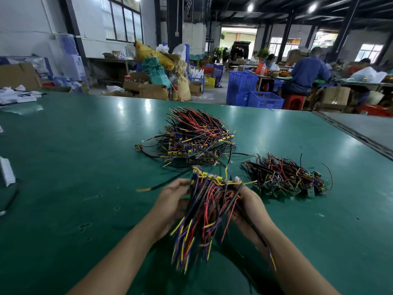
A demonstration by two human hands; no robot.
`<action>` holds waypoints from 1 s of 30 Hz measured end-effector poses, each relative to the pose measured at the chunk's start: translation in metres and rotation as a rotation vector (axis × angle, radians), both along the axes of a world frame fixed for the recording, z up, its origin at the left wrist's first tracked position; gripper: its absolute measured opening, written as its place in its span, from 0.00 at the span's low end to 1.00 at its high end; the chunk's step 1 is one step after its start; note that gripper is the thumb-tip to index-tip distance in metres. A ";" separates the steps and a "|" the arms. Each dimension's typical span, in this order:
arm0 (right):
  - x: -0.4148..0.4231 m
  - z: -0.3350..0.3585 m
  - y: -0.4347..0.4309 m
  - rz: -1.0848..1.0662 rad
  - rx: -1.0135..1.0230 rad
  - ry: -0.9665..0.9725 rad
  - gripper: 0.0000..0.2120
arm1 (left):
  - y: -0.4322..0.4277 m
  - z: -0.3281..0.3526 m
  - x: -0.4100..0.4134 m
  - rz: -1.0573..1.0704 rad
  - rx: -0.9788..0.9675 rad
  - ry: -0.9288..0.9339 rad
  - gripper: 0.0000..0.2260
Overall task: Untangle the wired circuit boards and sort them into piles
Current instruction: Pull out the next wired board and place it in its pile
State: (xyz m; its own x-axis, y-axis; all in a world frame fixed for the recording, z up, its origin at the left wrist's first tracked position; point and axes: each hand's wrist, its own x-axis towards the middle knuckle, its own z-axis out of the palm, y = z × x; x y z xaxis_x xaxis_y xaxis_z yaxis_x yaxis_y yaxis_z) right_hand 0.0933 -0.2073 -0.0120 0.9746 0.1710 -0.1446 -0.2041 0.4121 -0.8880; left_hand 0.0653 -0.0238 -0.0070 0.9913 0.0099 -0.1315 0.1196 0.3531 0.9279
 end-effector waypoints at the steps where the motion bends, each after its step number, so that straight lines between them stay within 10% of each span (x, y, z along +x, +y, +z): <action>1: -0.001 -0.002 0.002 0.009 -0.025 0.005 0.20 | -0.002 0.000 -0.001 -0.053 -0.124 -0.010 0.18; 5: -0.004 -0.002 0.003 0.033 -0.104 -0.004 0.22 | 0.005 -0.002 -0.005 -0.187 -0.278 -0.076 0.25; 11: 0.005 -0.004 -0.003 0.023 -0.476 -0.141 0.20 | 0.000 -0.008 -0.001 -0.085 -0.173 -0.022 0.14; 25: -0.006 0.004 -0.004 0.078 -0.646 -0.313 0.37 | -0.003 -0.006 -0.007 -0.018 0.155 -0.150 0.13; 30: -0.007 0.008 0.000 0.030 -0.548 -0.373 0.20 | -0.009 0.002 -0.010 0.041 0.170 -0.080 0.16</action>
